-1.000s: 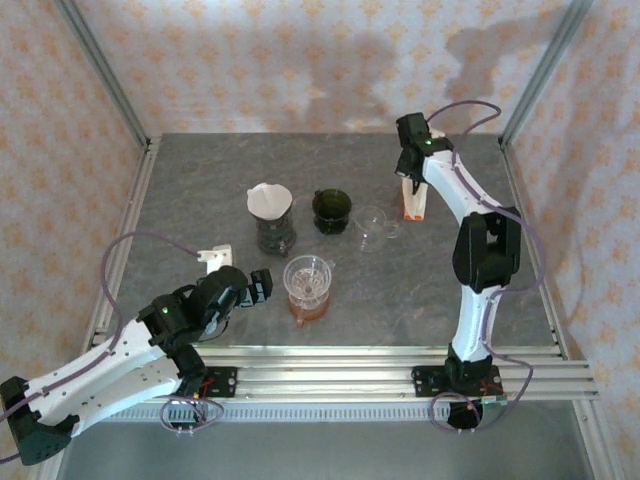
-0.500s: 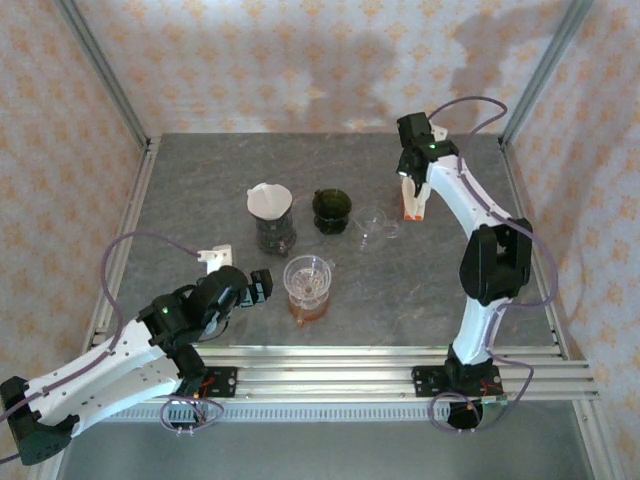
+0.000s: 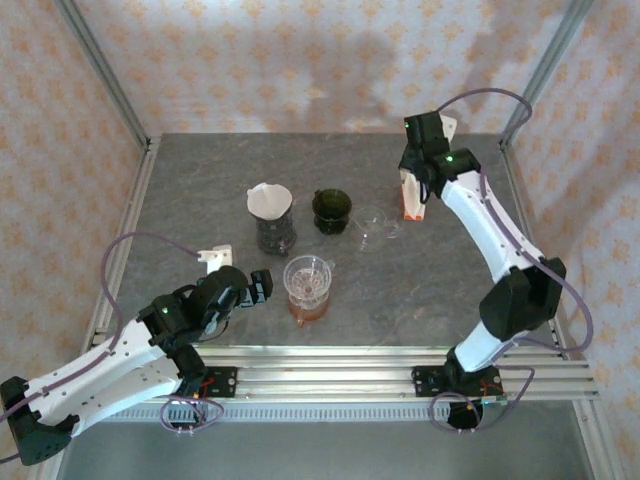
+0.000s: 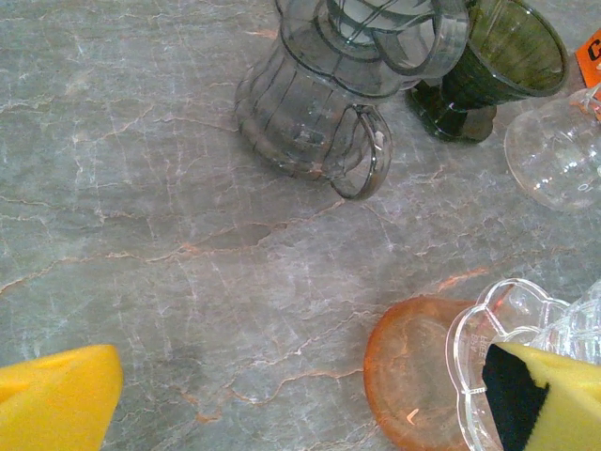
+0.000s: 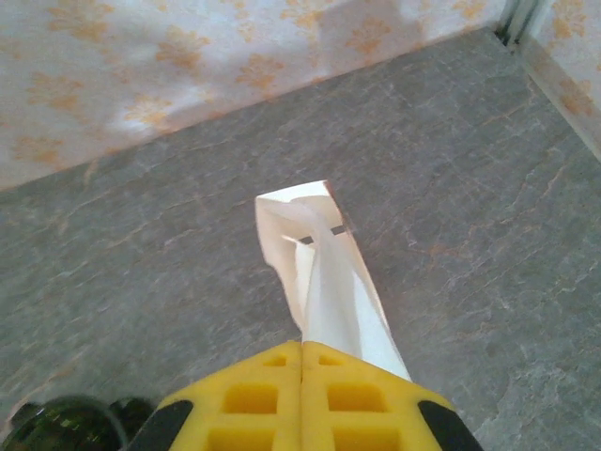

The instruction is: Place the coffee filter in the dripper

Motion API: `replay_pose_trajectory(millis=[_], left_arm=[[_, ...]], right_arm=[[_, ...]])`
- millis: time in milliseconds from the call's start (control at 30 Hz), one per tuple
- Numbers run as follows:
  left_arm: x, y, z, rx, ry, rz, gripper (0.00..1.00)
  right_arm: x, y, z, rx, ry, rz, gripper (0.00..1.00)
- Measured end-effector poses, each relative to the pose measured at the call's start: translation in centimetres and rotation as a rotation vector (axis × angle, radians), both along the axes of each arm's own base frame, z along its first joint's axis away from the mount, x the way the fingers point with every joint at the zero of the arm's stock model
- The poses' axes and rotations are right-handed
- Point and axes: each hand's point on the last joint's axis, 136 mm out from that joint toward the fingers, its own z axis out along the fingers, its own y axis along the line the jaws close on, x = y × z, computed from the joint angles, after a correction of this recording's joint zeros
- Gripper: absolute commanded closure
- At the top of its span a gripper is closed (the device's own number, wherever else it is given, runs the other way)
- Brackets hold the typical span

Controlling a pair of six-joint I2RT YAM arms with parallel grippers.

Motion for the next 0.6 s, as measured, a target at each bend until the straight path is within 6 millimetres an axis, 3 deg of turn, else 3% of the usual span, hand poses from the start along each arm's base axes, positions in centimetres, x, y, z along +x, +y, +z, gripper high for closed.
replay_pose_trajectory(millis=[167,333,600], left_arm=[[0.0,0.0,0.1,-0.006,-0.003,0.001,0.0],[-0.1,0.1,0.4,-0.018,-0.013,0.002,0.0],[-0.2,0.3,0.7,-0.026,-0.019,0.005,0.0]], right_arm=[[-3.5,2.2,1.7,0.056,-0.027,0.105,1.0],[-7.7,5.9,3.3,0.121,-0.026,0.273,1.0],[-13.7,11.2,3.0,0.184,0.082,0.534,1.0]])
